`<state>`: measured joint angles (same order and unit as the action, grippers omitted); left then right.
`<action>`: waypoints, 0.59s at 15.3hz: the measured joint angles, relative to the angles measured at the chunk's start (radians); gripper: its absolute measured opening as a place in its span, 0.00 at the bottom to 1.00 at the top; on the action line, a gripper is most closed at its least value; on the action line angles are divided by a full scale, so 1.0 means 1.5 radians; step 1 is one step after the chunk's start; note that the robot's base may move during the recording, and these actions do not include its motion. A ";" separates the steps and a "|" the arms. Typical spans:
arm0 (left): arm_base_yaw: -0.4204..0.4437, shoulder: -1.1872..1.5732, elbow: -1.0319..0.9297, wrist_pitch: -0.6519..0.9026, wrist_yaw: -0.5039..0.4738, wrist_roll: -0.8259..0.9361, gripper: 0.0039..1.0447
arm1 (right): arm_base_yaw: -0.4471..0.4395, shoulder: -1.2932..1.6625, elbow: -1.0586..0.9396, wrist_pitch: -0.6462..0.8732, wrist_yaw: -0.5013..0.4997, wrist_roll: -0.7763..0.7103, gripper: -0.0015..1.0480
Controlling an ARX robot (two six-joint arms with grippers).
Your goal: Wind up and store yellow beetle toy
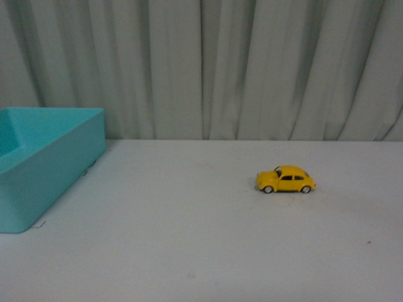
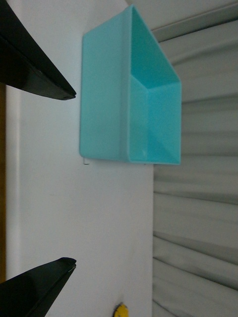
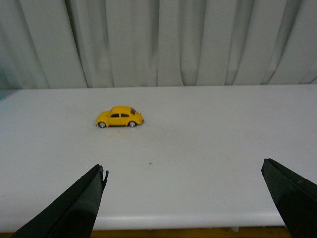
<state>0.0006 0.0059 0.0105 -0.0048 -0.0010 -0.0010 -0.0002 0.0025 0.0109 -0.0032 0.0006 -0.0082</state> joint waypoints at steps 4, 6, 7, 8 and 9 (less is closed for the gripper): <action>0.000 0.000 0.000 0.003 0.000 0.001 0.94 | 0.000 0.000 0.000 0.002 0.000 0.000 0.94; 0.000 0.000 0.000 0.003 0.000 0.001 0.94 | 0.000 0.001 0.000 0.002 -0.001 0.001 0.94; 0.000 0.000 0.000 0.000 0.000 0.001 0.94 | 0.000 0.001 0.000 0.001 0.000 0.001 0.94; 0.000 0.000 0.000 0.001 0.001 0.001 0.94 | 0.000 0.001 0.000 0.000 0.000 0.001 0.94; 0.000 0.000 0.000 0.001 0.000 0.001 0.94 | 0.000 0.001 0.000 0.000 0.000 0.001 0.94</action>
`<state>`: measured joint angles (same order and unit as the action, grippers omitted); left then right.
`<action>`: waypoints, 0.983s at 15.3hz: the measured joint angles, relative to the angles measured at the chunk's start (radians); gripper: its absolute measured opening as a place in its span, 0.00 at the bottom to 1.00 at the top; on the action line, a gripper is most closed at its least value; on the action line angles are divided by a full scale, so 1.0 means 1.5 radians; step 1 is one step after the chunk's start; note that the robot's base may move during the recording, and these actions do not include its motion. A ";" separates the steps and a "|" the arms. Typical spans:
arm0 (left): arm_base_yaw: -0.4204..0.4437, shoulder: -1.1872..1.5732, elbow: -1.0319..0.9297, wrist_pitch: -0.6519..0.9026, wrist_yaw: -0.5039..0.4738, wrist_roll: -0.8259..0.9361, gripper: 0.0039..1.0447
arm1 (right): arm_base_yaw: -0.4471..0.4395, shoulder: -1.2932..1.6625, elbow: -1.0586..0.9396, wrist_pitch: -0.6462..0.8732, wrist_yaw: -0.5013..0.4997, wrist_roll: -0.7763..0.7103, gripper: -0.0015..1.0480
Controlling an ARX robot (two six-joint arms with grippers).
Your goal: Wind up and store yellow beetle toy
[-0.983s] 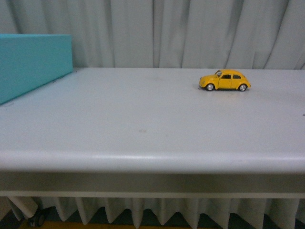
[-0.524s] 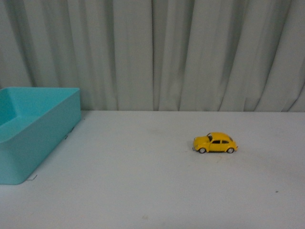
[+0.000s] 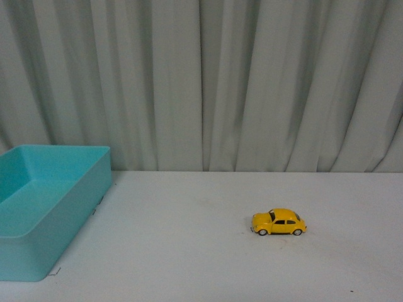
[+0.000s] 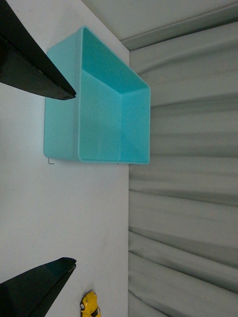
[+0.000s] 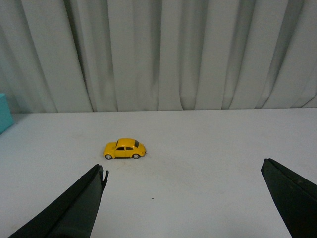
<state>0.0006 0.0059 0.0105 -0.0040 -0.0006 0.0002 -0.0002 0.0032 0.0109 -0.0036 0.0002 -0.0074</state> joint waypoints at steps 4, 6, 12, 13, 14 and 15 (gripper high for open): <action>0.000 0.000 0.000 0.000 0.000 0.000 0.94 | 0.000 0.000 0.000 0.000 0.000 0.000 0.94; 0.000 0.000 0.000 0.000 0.000 0.000 0.94 | 0.000 0.000 0.000 0.000 0.000 0.000 0.94; 0.000 0.000 0.000 0.000 0.000 0.000 0.94 | 0.000 0.000 0.000 0.000 0.000 0.000 0.94; 0.000 0.000 0.000 0.000 0.000 0.000 0.94 | 0.000 0.000 0.000 0.000 0.000 0.000 0.94; 0.000 0.000 0.000 0.000 0.000 0.000 0.94 | 0.000 0.000 0.000 0.000 0.000 0.000 0.94; 0.000 0.000 0.000 0.000 0.000 0.000 0.94 | 0.000 0.000 0.000 0.000 0.000 0.000 0.94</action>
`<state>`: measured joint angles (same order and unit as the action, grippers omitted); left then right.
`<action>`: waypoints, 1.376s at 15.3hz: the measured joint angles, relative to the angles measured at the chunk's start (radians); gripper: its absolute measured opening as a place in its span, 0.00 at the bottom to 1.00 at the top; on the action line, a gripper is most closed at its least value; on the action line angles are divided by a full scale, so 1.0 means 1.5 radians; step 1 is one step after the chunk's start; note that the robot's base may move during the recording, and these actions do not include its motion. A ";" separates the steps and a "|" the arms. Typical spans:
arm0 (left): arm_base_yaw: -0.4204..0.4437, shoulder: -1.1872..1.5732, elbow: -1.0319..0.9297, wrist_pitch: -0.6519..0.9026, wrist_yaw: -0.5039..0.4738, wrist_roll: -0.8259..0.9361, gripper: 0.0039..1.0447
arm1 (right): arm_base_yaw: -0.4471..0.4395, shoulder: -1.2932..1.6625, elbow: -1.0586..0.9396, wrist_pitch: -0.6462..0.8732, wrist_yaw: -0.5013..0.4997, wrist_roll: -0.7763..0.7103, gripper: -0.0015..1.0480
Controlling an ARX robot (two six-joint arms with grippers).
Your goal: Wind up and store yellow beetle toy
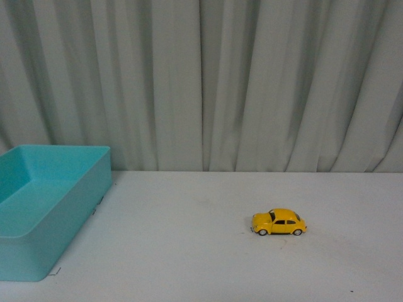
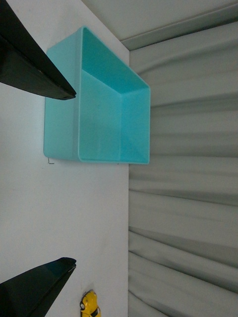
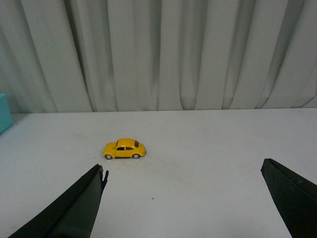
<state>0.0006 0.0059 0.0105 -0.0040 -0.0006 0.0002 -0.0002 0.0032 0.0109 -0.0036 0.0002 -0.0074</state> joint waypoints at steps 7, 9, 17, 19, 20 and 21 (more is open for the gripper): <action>0.000 0.000 0.000 0.000 0.000 0.000 0.94 | 0.000 0.000 0.000 0.000 0.000 0.000 0.94; 0.000 0.000 0.000 0.000 0.000 0.000 0.94 | 0.000 0.000 0.000 0.000 0.000 0.000 0.94; 0.000 0.000 0.000 0.000 0.000 0.000 0.94 | 0.000 0.000 0.000 0.000 0.000 0.000 0.94; 0.000 0.000 0.000 0.000 0.000 0.000 0.94 | 0.000 0.000 0.000 0.000 0.000 0.000 0.94; 0.000 0.000 0.000 0.000 0.000 0.000 0.94 | 0.000 0.000 0.000 0.000 0.000 0.000 0.94; 0.000 0.000 0.000 0.000 0.000 0.000 0.94 | 0.000 0.000 0.000 -0.001 0.000 0.000 0.94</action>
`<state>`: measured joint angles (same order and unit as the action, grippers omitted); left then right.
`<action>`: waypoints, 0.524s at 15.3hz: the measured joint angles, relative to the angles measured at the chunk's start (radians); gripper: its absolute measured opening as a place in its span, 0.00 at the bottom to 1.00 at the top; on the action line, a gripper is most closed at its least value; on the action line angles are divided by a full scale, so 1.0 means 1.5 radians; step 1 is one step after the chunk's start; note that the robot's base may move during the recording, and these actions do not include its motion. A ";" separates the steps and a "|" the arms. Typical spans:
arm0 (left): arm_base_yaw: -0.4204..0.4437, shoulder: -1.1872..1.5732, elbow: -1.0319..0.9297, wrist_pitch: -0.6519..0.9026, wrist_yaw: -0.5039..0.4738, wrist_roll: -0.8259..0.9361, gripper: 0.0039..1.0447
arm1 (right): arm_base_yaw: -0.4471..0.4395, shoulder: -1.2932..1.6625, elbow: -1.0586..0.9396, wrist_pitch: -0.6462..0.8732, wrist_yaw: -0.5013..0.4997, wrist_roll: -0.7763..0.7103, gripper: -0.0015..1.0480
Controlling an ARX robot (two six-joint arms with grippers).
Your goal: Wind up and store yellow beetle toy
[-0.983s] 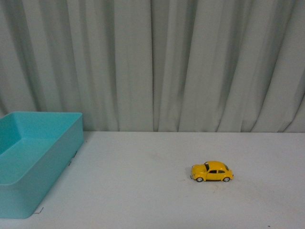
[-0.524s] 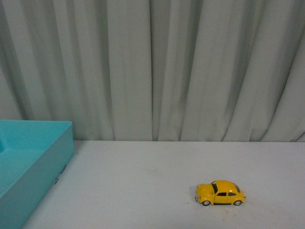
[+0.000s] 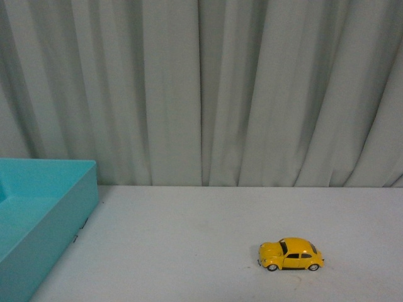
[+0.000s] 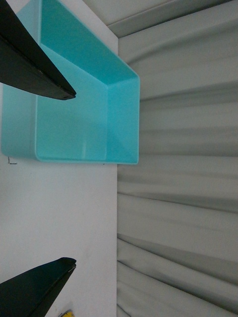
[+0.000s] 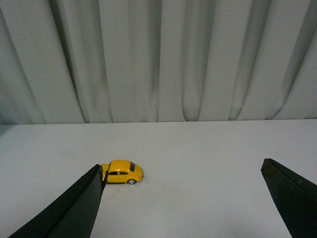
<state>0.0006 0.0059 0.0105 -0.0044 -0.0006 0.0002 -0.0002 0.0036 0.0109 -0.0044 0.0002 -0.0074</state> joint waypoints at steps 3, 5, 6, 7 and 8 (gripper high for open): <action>0.000 0.000 0.000 0.000 0.000 0.000 0.94 | 0.000 0.000 0.000 0.000 0.000 0.000 0.94; 0.000 0.000 0.000 0.000 0.000 0.000 0.94 | 0.000 0.000 0.000 0.000 0.000 0.000 0.94; 0.000 0.000 0.000 0.000 0.000 0.000 0.94 | 0.000 0.000 0.000 0.000 0.000 0.000 0.94; 0.000 0.000 0.000 0.000 0.000 0.000 0.94 | 0.000 0.000 0.000 0.000 0.000 0.000 0.94; 0.000 0.000 0.000 0.000 0.000 0.000 0.94 | 0.000 0.000 0.000 0.000 0.000 0.000 0.94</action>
<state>0.0006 0.0059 0.0105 -0.0044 -0.0006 0.0002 -0.0002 0.0036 0.0109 -0.0040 0.0002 -0.0074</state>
